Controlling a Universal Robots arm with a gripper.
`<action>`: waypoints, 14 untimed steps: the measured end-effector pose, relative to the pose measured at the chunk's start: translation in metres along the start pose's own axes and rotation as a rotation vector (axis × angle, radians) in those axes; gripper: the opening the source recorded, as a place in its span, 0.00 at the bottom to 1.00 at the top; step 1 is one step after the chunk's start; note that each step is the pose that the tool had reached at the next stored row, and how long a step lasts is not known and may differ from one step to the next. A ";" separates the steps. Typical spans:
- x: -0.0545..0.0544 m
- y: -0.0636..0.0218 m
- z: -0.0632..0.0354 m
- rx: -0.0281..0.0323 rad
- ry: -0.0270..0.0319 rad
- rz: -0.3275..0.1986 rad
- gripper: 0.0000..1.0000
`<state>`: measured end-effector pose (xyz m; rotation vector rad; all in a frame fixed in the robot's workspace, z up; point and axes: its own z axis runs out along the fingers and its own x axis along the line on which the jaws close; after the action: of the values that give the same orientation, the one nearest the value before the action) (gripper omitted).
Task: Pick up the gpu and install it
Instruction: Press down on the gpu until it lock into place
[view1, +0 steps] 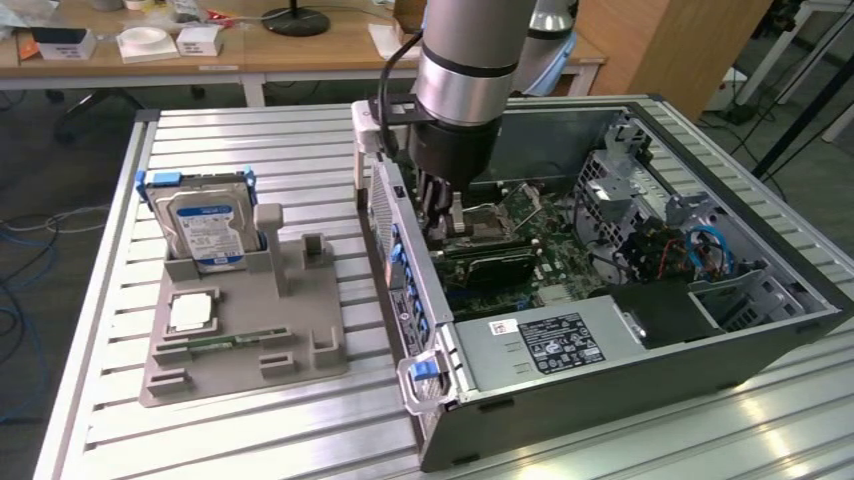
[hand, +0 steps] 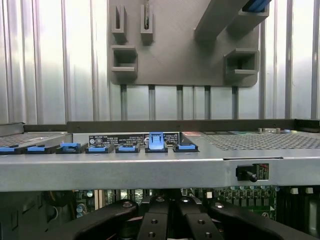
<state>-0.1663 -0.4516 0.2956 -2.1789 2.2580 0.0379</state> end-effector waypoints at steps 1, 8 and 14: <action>0.000 0.0000 0.0000 0.0000 0.0000 0.000 0.11; 0.001 0.0019 0.0000 0.0000 0.0000 0.000 0.11; 0.001 0.0044 0.0001 0.0002 0.0000 0.000 0.11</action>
<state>-0.1707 -0.4529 0.2956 -2.1789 2.2577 0.0377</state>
